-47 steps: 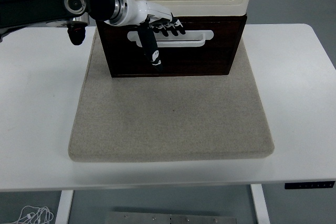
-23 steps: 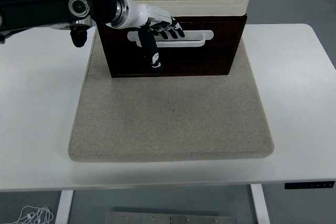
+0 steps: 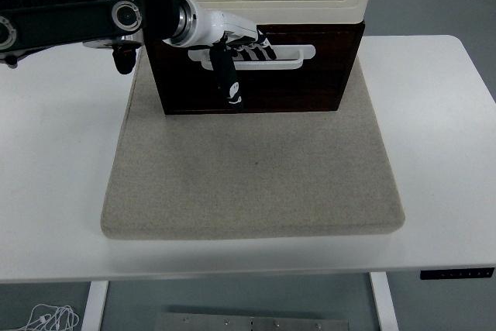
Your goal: Open the drawer under the combination cabinet
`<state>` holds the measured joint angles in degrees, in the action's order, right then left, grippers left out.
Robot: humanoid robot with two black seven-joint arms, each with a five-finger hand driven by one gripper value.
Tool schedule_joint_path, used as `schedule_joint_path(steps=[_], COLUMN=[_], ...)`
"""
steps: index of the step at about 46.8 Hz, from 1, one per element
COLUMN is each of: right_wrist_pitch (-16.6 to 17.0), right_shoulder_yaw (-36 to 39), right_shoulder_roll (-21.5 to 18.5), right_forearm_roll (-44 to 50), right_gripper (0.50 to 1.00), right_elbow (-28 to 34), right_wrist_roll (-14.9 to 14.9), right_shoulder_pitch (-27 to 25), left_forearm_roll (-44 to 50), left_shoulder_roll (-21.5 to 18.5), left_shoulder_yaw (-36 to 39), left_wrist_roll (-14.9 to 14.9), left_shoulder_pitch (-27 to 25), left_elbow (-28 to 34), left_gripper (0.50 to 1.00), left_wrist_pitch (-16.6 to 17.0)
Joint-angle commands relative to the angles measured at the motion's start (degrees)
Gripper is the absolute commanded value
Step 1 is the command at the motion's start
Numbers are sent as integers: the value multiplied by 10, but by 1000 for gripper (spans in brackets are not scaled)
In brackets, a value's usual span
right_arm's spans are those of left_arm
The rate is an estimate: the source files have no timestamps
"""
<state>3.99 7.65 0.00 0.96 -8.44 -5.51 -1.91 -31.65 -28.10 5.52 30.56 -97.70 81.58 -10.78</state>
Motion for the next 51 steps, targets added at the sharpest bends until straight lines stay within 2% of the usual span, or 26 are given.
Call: schedule_joint_path(steps=[1,22,51], right_wrist_pitch=[1,0,1], right_shoulder_yaw=[0,0,0], right_shoulder_roll=[0,0,0], right_forearm_roll=[0,0,0], right_gripper=[926,928,928], right_elbow=[0,0,0], right_wrist_roll=[0,0,1], right_shoulder_pitch=[0,0,0], left_forearm_roll=[0,1,3], left_shoulder_roll=[4,4,2], left_shoulder_yaw=[0,-1,-10], left_wrist_roll=[-1,1,0], left_shoulder_pitch=[1,-3,-12], left_elbow=[-3,-5,-6], left_gripper=[1000,1000,1000], left_wrist_pitch=[0,-13,-97])
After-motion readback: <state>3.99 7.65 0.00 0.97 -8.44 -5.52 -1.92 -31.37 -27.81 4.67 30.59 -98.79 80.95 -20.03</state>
